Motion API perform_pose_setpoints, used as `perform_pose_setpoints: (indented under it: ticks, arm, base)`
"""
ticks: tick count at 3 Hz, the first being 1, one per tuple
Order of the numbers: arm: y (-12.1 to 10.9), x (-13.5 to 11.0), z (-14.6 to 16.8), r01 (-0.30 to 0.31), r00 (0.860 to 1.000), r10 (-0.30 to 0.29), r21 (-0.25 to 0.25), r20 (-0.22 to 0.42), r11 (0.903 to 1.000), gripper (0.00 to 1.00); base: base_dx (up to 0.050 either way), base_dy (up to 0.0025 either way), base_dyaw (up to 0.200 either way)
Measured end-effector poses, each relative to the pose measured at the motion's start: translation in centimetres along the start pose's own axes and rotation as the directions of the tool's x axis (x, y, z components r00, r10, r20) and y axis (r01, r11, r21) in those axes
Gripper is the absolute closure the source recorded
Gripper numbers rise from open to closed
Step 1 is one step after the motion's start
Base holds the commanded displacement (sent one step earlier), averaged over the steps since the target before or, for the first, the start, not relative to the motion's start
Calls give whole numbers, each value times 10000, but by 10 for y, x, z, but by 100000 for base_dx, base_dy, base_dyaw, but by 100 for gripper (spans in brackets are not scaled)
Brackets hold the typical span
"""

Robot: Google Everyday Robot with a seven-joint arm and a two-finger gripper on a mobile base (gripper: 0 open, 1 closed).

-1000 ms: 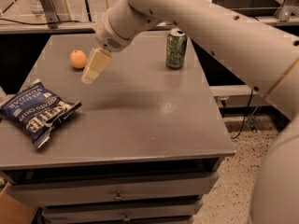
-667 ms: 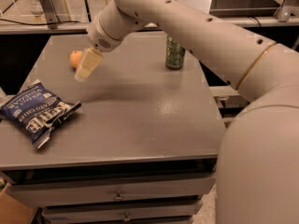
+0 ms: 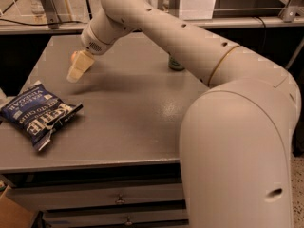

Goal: Pick orange

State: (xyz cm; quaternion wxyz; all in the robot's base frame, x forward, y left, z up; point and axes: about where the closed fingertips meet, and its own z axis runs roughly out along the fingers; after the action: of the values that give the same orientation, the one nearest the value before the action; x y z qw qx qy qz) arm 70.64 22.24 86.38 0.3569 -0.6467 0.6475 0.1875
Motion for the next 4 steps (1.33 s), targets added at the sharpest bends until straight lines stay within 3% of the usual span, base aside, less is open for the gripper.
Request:
perform_pose_setpoints:
  ticks: [1,2,4]
  arm:
    - [-4,-2,18,-259,9997,259,-89,46,9996,0]
    - [-3,0,30,-379,9993,380,-170,25,9991,16]
    - [-5,2,31,-437,9990,438,-93,37,9990,63]
  base:
    - [0,0,0]
    - [0,0,0]
    - [0,0,0]
